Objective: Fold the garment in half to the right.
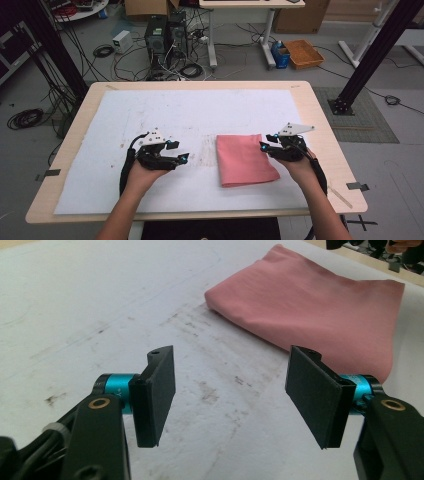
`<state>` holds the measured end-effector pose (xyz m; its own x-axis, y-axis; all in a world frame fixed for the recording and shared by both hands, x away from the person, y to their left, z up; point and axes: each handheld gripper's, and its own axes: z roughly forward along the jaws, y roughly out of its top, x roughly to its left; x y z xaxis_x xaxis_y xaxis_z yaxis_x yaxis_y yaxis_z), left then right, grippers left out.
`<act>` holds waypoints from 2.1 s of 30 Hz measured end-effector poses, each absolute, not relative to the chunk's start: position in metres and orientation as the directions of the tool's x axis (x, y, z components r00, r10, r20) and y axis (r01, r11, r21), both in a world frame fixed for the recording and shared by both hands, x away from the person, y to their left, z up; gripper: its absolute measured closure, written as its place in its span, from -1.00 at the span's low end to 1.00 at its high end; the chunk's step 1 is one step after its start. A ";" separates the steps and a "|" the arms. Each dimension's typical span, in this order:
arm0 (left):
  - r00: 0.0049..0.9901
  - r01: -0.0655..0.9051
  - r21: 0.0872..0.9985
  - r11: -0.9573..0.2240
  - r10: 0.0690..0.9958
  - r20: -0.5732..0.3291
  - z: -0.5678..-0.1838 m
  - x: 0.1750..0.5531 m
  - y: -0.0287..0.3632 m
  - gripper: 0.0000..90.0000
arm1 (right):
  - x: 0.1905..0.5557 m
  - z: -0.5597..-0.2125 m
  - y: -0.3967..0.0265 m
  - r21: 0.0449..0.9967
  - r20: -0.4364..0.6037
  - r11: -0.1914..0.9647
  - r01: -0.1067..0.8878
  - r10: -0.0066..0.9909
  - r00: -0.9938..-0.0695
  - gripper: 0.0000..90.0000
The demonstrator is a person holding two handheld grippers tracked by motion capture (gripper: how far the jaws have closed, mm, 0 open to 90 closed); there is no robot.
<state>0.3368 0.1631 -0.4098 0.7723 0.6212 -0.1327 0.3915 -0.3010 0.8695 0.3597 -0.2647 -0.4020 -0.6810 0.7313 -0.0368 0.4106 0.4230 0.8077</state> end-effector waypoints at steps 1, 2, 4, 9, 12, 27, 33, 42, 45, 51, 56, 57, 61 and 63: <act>0.769 0.393 0.870 -0.297 0.625 -0.134 -0.410 0.337 0.165 -0.18 | 0.365 -0.402 -0.264 0.806 -0.037 0.421 0.417 0.738 -0.673 0.30; 0.767 0.395 0.869 -0.297 0.627 -0.134 -0.410 0.338 0.166 -0.19 | 0.370 -0.403 -0.264 0.803 -0.034 0.417 0.426 0.745 -0.666 0.30; 0.765 0.399 0.869 -0.294 0.629 -0.138 -0.410 0.338 0.167 -0.19 | 0.375 -0.403 -0.264 0.803 -0.026 0.409 0.434 0.752 -0.659 0.29; 0.762 0.399 0.868 -0.297 0.633 -0.134 -0.411 0.339 0.168 -0.19 | 0.406 -0.413 -0.263 0.788 0.058 0.358 0.501 0.767 -0.639 0.25; 0.760 0.400 0.867 -0.296 0.636 -0.134 -0.412 0.339 0.169 -0.19 | 0.420 -0.426 -0.262 0.754 0.096 0.358 0.551 0.769 -0.632 0.46; 0.753 0.404 0.866 -0.293 0.644 -0.134 -0.412 0.340 0.172 -0.19 | 0.420 -0.434 -0.264 0.755 0.042 0.368 0.542 0.799 -0.600 0.87; 0.746 0.410 0.864 -0.293 0.653 -0.133 -0.413 0.341 0.176 -0.19 | 0.406 -0.420 -0.261 0.802 0.032 0.330 0.499 0.810 -0.586 0.19; 0.710 0.425 0.862 -0.277 0.693 -0.128 -0.413 0.344 0.187 -0.28 | 0.345 -0.407 -0.218 0.831 -0.020 0.429 0.355 0.660 -0.751 -0.14; 0.699 0.425 0.860 -0.281 0.706 -0.115 -0.413 0.344 0.190 -0.29 | 0.333 -0.410 -0.205 0.825 -0.016 0.452 0.339 0.618 -0.786 -0.15; 0.687 0.429 0.861 -0.273 0.718 -0.115 -0.414 0.345 0.195 -0.30 | 0.315 -0.415 -0.182 0.808 -0.035 0.500 0.311 0.569 -0.822 -0.16; 0.693 0.432 0.857 -0.283 0.712 -0.114 -0.415 0.345 0.193 -0.30 | 0.305 -0.428 -0.163 0.759 -0.113 0.588 0.280 0.543 -0.832 -0.17; 0.693 0.431 0.857 -0.284 0.712 -0.113 -0.415 0.345 0.193 -0.30 | 0.304 -0.430 -0.161 0.754 -0.121 0.596 0.278 0.541 -0.832 -0.17; 0.693 0.429 0.858 -0.282 0.712 -0.112 -0.415 0.345 0.193 -0.30 | 0.300 -0.437 -0.154 0.728 -0.170 0.634 0.260 0.535 -0.828 -0.16; 0.692 0.431 0.857 -0.281 0.713 -0.115 -0.415 0.345 0.193 -0.31 | 0.297 -0.437 -0.152 0.724 -0.202 0.646 0.241 0.533 -0.821 -0.16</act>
